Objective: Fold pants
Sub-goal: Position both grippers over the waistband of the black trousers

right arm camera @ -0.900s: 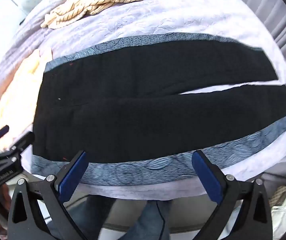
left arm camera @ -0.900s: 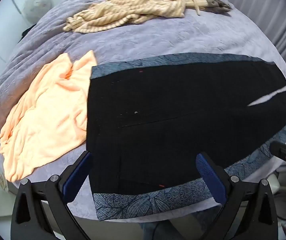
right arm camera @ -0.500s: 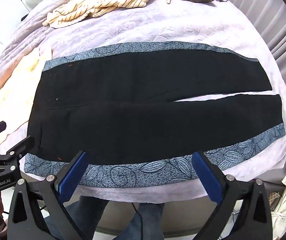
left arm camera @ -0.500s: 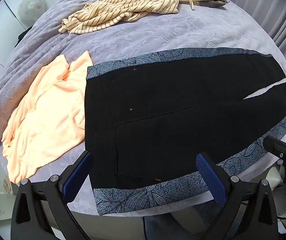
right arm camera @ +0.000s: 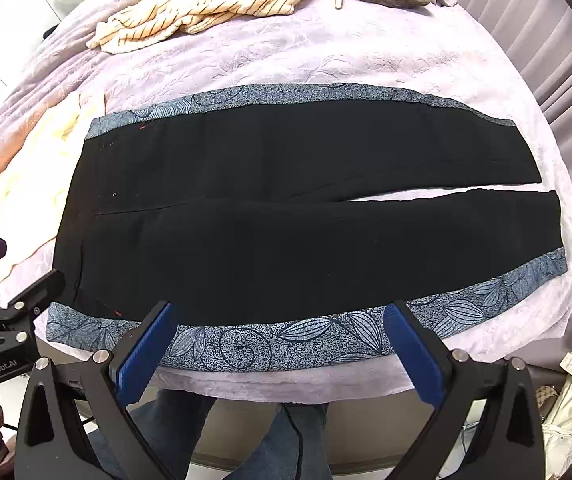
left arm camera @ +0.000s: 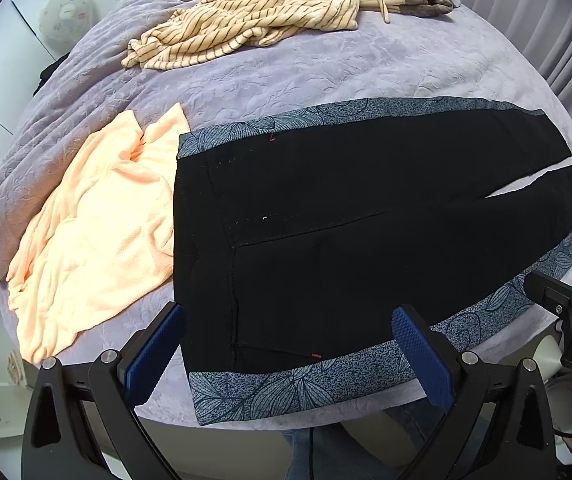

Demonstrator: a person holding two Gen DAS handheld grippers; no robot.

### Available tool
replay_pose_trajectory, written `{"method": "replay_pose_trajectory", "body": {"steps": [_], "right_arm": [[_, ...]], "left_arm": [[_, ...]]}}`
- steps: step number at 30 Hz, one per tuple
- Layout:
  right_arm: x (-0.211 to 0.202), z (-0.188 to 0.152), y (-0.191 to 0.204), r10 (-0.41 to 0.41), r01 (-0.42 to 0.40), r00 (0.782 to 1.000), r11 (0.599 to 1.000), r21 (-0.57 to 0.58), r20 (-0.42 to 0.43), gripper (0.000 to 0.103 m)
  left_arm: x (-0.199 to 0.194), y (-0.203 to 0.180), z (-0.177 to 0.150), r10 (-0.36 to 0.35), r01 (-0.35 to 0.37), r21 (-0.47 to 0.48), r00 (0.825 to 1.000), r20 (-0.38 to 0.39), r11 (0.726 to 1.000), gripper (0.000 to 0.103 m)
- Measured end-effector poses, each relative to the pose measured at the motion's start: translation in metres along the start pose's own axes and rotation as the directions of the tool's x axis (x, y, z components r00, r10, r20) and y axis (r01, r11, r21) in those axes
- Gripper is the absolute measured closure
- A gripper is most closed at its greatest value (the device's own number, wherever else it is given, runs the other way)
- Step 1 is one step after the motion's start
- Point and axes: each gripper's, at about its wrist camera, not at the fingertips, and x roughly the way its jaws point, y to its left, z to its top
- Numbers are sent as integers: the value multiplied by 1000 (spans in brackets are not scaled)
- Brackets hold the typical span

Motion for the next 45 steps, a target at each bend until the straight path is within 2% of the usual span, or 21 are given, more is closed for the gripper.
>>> {"method": "replay_pose_trajectory", "body": {"steps": [29, 45], "right_arm": [[-11, -6, 5, -55, 56, 997, 998, -22, 45, 0], [-13, -5, 5, -57, 58, 997, 998, -23, 56, 0]], "left_arm": [[-15, -1, -2, 40, -41, 16, 998, 41, 999, 0], [-17, -2, 0, 55, -56, 22, 997, 53, 998, 0]]}}
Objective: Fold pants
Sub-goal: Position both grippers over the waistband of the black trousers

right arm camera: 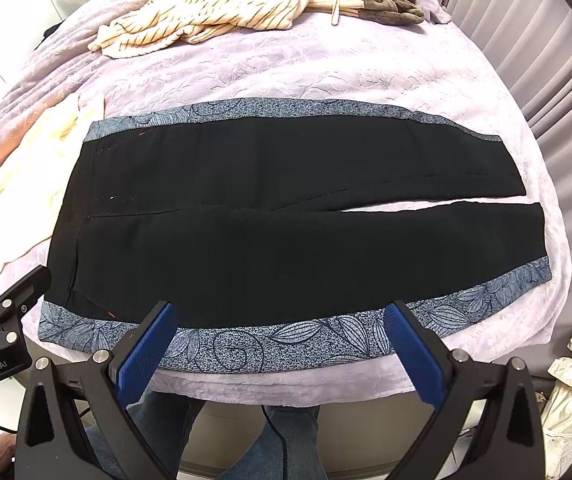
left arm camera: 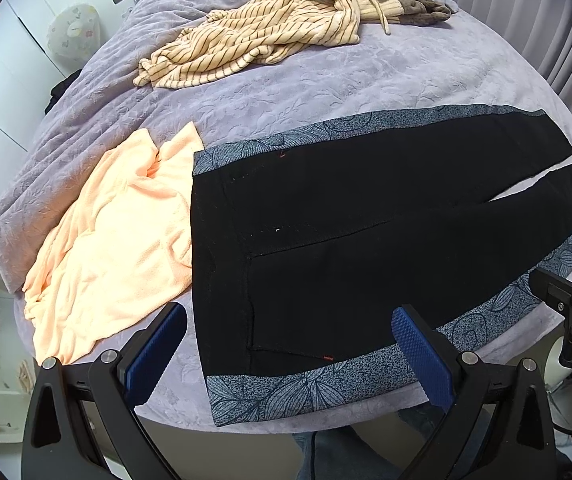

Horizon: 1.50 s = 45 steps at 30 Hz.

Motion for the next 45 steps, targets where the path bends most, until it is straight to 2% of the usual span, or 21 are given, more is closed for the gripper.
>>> {"method": "replay_pose_trajectory", "body": {"steps": [16, 37, 45], "right_arm": [[3, 4, 3, 4, -4, 1000, 1000, -13, -11, 0], [13, 16, -10, 43, -42, 999, 999, 29, -22, 0], [22, 17, -27, 89, -88, 996, 996, 33, -29, 0]], "left_arm": [[1, 2, 3, 11, -11, -5, 1000, -3, 1000, 0], [6, -6, 20, 42, -42, 11, 999, -7, 999, 0], [8, -13, 22, 73, -76, -56, 996, -52, 995, 0]]}}
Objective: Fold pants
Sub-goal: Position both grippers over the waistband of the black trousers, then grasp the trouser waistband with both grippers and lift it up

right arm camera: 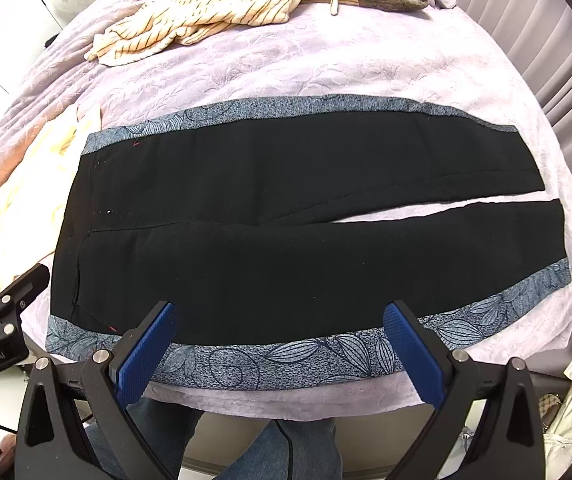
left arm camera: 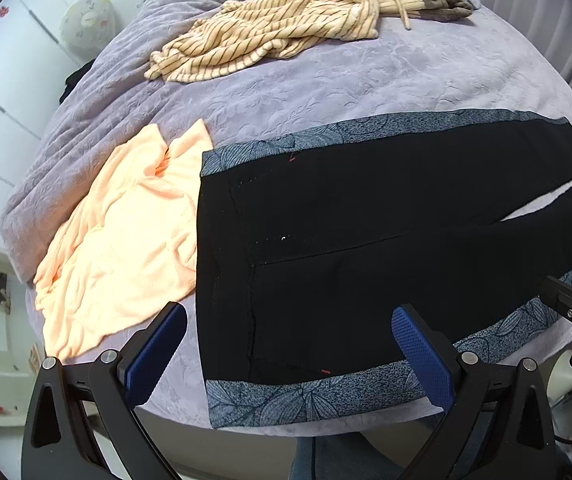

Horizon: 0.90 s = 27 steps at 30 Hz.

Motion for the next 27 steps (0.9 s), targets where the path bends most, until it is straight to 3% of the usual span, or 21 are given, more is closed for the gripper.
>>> {"method": "replay_pose_trajectory", "body": {"steps": [10, 14, 16, 18, 21, 23, 24, 25, 26, 27], "right_arm": [[-5, 4, -44, 53, -54, 998, 995, -84, -15, 0], [-2, 3, -59, 134, -137, 991, 984, -111, -29, 0], [3, 3, -67, 213, -216, 976, 972, -92, -45, 0], [9, 3, -74, 310, -313, 949, 949, -41, -65, 0], [23, -6, -87, 474, -466, 878, 879, 98, -72, 1], [39, -17, -91, 568, -548, 818, 817, 178, -89, 13], [49, -23, -91, 612, -584, 784, 784, 209, -103, 33], [63, -33, -90, 661, -622, 740, 743, 246, -126, 46], [73, -41, -91, 679, -631, 720, 726, 274, -142, 46], [82, -50, -91, 682, -624, 715, 721, 300, -150, 46]], "left_arm": [[-23, -30, -9, 47, -50, -170, 999, -23, 984, 0], [-29, -27, -13, 41, -46, -242, 999, -25, 969, 0], [-27, -22, -17, 31, -39, -273, 999, -32, 961, 0], [-20, -15, -22, 4, -18, -295, 999, -46, 955, 0], [-4, -7, -32, -56, 38, -304, 997, -51, 952, 0], [8, -3, -40, -109, 92, -302, 993, -42, 949, 2], [15, -2, -45, -135, 117, -299, 990, -42, 947, 5], [23, -1, -50, -158, 137, -298, 986, -50, 945, 12], [32, -1, -56, -184, 159, -297, 981, -59, 941, 14], [39, 0, -61, -201, 174, -300, 978, -63, 938, 14]]}}
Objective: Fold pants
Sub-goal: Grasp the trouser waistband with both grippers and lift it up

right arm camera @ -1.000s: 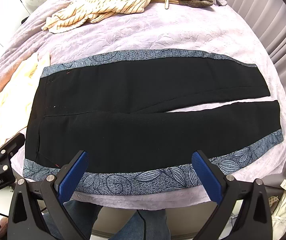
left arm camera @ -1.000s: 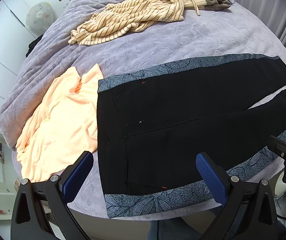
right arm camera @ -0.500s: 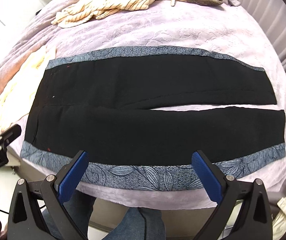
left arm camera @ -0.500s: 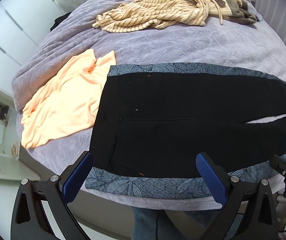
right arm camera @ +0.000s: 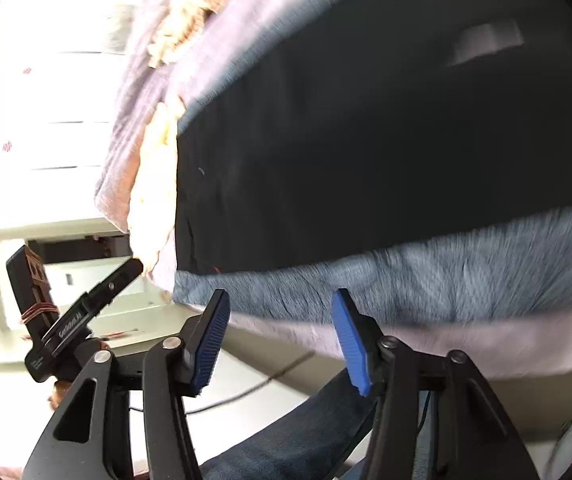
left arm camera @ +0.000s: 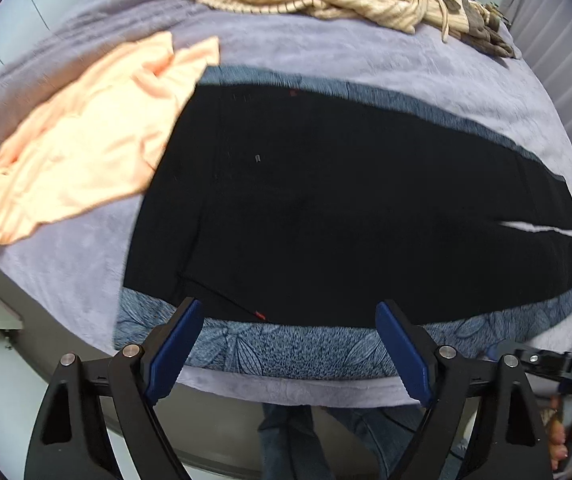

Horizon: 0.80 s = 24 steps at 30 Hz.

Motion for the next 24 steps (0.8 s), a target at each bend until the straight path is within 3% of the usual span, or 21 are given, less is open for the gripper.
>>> {"method": "replay_pose_trajectory", "body": {"steps": [4, 7, 12, 17, 20, 24], "right_arm": [[31, -27, -40, 1, 2, 1000, 994, 110, -29, 46], [39, -35, -55, 29, -33, 999, 989, 144, 28, 46], [45, -26, -45, 106, -124, 986, 983, 136, 132, 44], [86, -15, -22, 161, -171, 983, 978, 119, 88, 44], [102, -8, 7, 208, -213, 976, 974, 72, 65, 44], [83, -3, 30, 273, -278, 957, 960, 36, 101, 40]], "left_arm": [[29, 18, -21, -55, 53, -36, 997, -63, 998, 14], [44, 32, -34, -87, 80, -60, 990, -109, 995, 13], [49, 50, -40, -129, 120, -84, 986, -110, 989, 13], [50, 65, -51, -192, 177, -130, 975, -115, 976, 13], [50, 70, -62, -280, 258, -177, 953, -118, 950, 13], [61, 73, -55, -388, 353, -275, 918, -82, 894, 13]]}}
